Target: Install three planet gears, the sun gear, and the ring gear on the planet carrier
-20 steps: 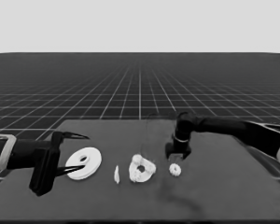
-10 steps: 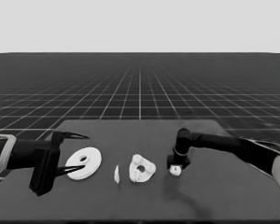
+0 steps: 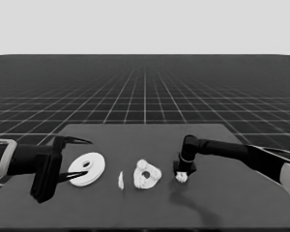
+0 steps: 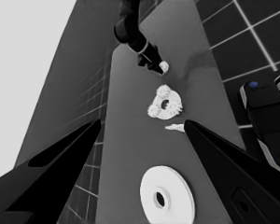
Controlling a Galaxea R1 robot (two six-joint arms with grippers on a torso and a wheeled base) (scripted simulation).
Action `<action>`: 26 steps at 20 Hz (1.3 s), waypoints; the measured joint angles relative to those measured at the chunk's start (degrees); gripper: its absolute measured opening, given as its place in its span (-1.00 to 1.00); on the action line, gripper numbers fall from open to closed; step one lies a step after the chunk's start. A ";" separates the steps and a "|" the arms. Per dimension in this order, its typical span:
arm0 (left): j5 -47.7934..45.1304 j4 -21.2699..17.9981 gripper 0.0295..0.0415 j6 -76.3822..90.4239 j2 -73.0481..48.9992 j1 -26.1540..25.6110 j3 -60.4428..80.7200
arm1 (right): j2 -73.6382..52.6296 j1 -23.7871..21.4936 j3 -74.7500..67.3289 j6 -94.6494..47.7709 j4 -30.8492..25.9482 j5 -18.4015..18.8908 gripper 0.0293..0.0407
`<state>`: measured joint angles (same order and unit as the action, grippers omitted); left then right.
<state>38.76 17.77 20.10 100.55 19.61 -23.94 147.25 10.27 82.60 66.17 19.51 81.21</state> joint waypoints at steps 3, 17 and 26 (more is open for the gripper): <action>0.00 0.00 0.49 0.00 0.00 0.00 0.00 | 0.00 0.00 0.01 0.00 0.01 0.00 -0.71; 0.00 0.00 0.49 0.00 0.00 0.00 0.00 | 5.79 -11.79 -3.56 11.09 -10.05 6.83 -0.71; 0.00 0.00 0.49 0.00 0.00 0.00 0.00 | 27.16 -11.89 12.74 13.09 -10.28 7.10 -0.71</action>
<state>38.76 17.77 20.10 100.55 19.61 -23.94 174.41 -1.62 95.34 79.26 9.23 88.31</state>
